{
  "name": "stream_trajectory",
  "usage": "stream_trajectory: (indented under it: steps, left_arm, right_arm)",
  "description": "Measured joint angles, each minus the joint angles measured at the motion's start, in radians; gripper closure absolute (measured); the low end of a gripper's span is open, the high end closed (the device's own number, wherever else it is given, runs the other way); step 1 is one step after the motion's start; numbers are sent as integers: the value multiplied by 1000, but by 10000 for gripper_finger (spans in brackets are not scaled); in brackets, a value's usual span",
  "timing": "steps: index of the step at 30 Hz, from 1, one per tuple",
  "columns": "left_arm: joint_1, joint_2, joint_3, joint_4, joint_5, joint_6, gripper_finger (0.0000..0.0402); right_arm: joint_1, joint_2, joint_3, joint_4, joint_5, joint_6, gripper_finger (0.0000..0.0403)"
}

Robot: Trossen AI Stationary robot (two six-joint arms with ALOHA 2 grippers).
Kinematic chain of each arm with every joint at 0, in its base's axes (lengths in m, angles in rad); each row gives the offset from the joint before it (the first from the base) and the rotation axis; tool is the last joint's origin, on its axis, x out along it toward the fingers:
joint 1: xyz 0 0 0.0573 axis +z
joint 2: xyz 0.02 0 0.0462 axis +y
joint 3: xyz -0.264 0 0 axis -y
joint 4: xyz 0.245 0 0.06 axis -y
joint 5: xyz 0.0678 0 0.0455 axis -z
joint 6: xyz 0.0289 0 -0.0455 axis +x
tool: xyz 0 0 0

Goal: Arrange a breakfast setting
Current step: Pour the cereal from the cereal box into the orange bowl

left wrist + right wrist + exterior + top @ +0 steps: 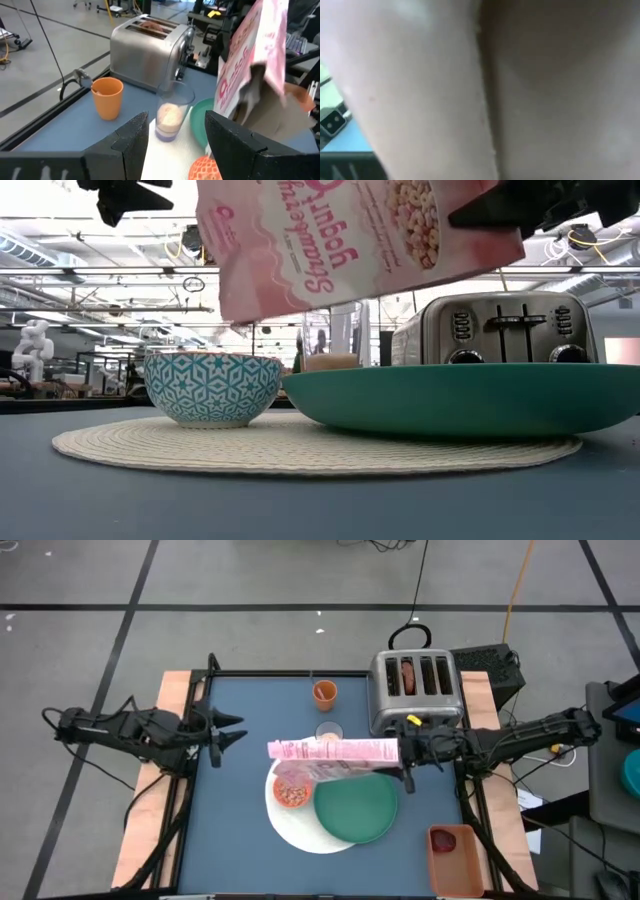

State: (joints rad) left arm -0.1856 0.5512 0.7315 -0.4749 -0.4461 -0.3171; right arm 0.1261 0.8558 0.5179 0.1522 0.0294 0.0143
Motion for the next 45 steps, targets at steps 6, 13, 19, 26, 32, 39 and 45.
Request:
stream_trajectory:
  steps: [6,13,19,26,32,39,45]
  left_arm:
    - [0,-19,0,-2,0,-3,204]
    - [0,-17,0,-9,0,-3,204]
    - [0,-17,0,-9,0,-3,204]
    - [0,-17,0,-5,0,-5,204]
    - [0,7,0,10,0,-8,204]
    - [0,66,0,71,4,-11,204]
    - [0,130,0,175,43,56,204]
  right_arm:
    - [0,0,0,40,0,14,188]
    - [0,0,0,47,-1,27,188]
    - [0,-19,0,76,-1,13,188]
    - [-1,-81,0,145,56,-18,188]
    - [-2,-95,0,273,82,-94,188]
    - [-2,-95,0,409,80,-175,188]
    - [-2,-95,0,476,79,-190,188]
